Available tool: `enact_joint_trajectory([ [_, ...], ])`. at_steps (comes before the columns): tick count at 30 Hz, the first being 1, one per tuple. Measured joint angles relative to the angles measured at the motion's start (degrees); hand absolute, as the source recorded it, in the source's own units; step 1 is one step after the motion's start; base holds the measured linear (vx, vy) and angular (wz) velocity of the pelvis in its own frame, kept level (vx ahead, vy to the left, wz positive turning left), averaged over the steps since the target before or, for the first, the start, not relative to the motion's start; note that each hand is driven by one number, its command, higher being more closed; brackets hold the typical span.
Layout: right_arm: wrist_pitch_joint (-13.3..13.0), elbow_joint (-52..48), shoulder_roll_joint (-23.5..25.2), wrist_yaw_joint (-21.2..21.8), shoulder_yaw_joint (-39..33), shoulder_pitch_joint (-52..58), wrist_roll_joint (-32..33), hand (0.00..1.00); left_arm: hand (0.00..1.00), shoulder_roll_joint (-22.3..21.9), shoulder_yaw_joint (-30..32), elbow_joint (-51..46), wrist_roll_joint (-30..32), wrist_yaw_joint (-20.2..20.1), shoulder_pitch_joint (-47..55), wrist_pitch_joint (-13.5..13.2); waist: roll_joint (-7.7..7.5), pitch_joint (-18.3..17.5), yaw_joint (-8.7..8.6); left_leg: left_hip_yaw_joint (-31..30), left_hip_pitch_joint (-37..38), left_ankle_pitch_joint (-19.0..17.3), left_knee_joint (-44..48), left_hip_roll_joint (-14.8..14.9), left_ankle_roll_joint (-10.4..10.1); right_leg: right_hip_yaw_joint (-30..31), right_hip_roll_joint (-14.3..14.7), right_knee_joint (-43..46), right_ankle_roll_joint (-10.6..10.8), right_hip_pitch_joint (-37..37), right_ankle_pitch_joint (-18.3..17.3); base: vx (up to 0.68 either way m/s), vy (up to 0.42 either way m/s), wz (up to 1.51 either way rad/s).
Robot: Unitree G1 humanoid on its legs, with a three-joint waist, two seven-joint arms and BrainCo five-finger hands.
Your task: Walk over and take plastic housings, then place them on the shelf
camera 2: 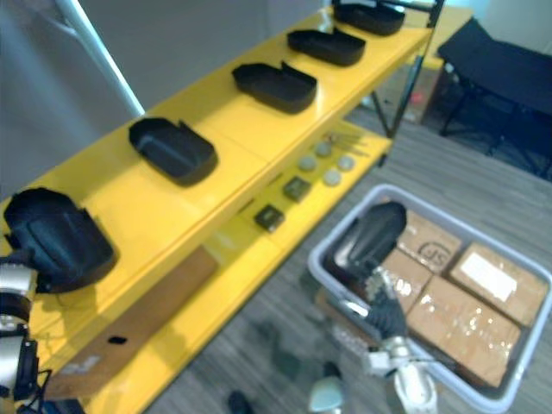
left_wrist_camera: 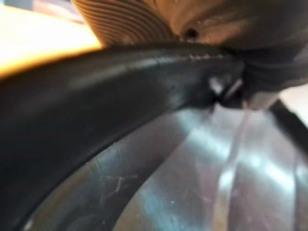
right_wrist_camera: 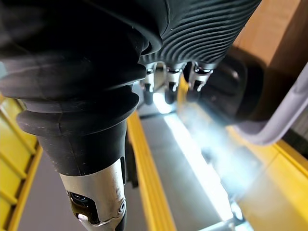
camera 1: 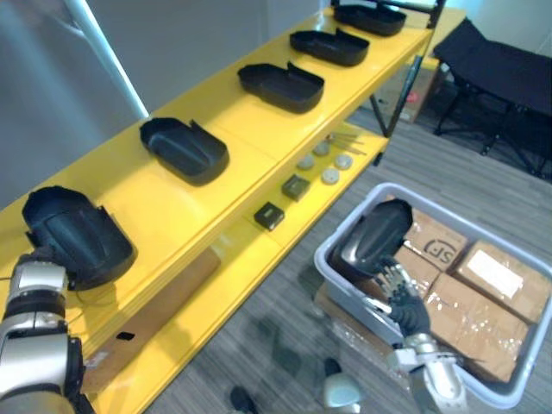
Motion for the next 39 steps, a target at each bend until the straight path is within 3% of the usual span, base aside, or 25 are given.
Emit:
enact_joint_trajectory([
  [3,0.0,-1.0,-0.6,0.9,-0.9,0.1,0.0,0.0,0.0,-0.3,0.3,0.0,-2.4,2.0,0.1,-1.1,0.24,0.2,-0.17,0.2,-0.6,0.0,0.2,0.0,0.0,0.5,0.1,0.6,0.0,-0.9,0.0,0.02,-0.004,-0.05],
  [8,0.0,-2.3,-0.6,2.4,-2.0,-0.9,0.2,0.0,0.0,-1.2,0.6,-0.2,-6.3,4.6,0.1,-5.9,0.92,2.3,-0.55,0.4,-0.5,0.0,0.5,0.1,0.0,0.6,0.1,1.2,0.2,-1.0,-0.3,0.0,0.001,-0.01],
  [11,0.0,-2.3,-0.7,3.3,-2.4,-1.1,1.0,0.0,0.0,-2.2,2.5,-0.3,-6.6,6.0,0.4,-7.3,1.28,3.2,-0.9,0.8,-0.1,0.0,0.6,0.0,0.0,1.0,0.0,2.1,0.2,-1.3,-0.8,-0.01,-0.001,-0.07],
  [25,0.0,-2.3,-1.7,6.4,-4.4,-1.0,1.0,0.0,0.0,-3.0,2.7,-1.2,-6.5,11.6,1.8,-11.3,1.43,3.3,-2.13,2.5,0.5,-0.1,0.4,-0.1,0.0,2.5,0.1,3.2,0.3,-2.5,-1.3,0.0,-0.001,-0.05],
  [34,-0.3,-2.3,-1.7,7.5,-4.4,-1.0,0.9,0.0,0.0,-4.5,2.7,-5.3,-6.5,16.4,1.8,-12.0,2.15,3.7,-2.3,2.4,0.5,-0.1,0.3,-0.2,0.0,2.4,0.0,3.5,0.3,-2.4,-1.2,0.0,0.0,0.0],
  [36,-1.6,-2.3,-1.7,7.7,-4.4,-0.8,0.6,0.0,0.0,-4.8,2.7,-5.3,-6.6,18.4,1.8,-12.8,2.29,3.8,-2.32,2.3,0.5,-0.1,0.3,-0.2,0.0,2.3,0.0,3.5,0.3,-2.3,-1.2,0.0,0.0,0.0],
  [39,-6.0,-4.0,-1.7,7.3,-4.5,-1.0,-0.8,0.0,0.0,-4.8,2.8,-6.0,-7.2,22.7,1.8,-15.6,2.31,3.8,-2.41,1.7,0.8,-0.1,0.2,-0.2,0.0,2.0,0.0,3.1,0.4,-1.5,-1.2,0.01,-0.004,0.08],
])
